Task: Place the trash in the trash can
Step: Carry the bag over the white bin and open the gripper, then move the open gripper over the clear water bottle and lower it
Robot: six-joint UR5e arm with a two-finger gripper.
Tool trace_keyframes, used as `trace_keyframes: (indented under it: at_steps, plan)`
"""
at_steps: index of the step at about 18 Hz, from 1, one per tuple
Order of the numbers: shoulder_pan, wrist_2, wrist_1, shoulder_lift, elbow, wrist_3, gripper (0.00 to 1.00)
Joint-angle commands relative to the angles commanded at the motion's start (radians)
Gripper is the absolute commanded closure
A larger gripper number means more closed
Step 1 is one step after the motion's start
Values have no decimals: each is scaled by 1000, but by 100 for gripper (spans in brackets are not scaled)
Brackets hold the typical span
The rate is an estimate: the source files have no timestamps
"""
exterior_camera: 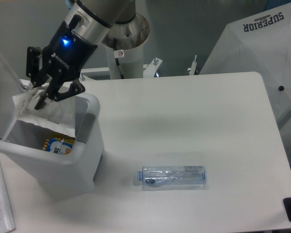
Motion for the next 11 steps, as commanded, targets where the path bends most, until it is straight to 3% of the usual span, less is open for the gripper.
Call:
trace_keyframes:
  at_steps: [4, 7, 9, 11]
  plan:
    - [15, 0, 0, 3, 25, -3, 0]
    - [82, -2, 0, -8, 67, -17, 0]
    - [127, 0, 9, -63, 118, -6, 0]
    - [167, 18, 53, -119, 158, -5, 0]
